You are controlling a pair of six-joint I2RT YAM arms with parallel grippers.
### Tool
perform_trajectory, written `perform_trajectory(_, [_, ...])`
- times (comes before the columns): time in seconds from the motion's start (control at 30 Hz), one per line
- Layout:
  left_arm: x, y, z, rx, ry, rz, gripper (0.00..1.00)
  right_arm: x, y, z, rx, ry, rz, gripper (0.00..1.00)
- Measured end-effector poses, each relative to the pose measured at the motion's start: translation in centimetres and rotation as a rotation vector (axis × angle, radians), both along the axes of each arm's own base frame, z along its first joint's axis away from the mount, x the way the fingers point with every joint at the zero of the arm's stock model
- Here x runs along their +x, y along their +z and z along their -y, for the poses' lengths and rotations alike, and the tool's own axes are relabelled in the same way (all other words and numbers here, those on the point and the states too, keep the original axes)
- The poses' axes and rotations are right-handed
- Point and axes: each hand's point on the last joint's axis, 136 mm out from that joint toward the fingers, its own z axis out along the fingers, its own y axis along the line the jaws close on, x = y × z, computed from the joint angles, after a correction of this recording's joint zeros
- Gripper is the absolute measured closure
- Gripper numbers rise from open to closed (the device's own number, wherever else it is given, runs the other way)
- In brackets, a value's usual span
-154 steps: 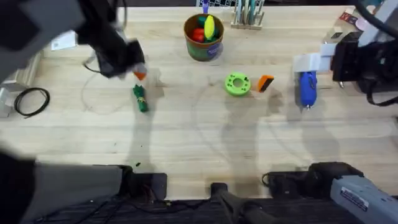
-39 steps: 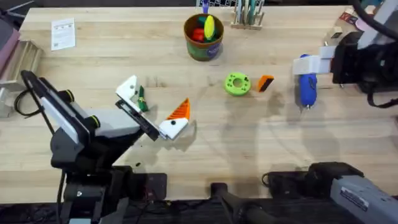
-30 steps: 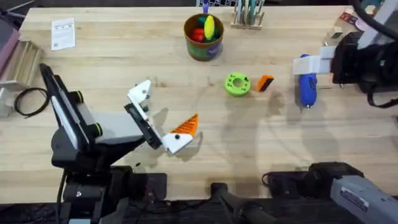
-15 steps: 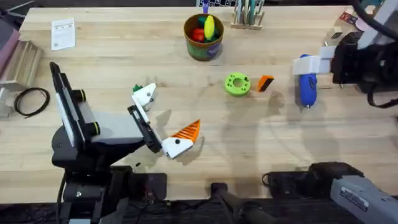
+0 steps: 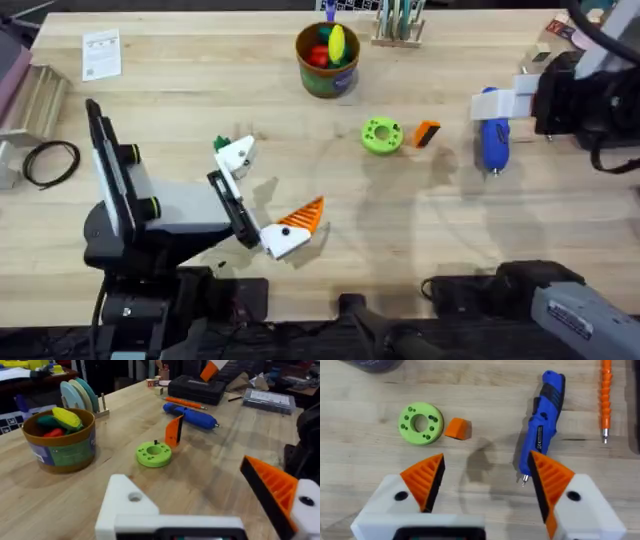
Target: Pick up the gripper from the table and insert it into the empty holder that is missing its gripper. Then pick up a screw, insert it into the mounting hole, and use the screwdriver to tighten it. Finally, clean up the table by picking up the vegetable and placing it into the bucket.
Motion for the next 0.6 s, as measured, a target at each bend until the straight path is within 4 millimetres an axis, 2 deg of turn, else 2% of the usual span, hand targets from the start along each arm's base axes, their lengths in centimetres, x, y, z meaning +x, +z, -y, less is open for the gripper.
perform_trajectory(0.6, [-0.22, -0.02, 0.13, -0.001, -0.015, -0.002, 0.015, 0.01, 0.01, 0.01, 0.000, 0.000, 0.000, 0.009])
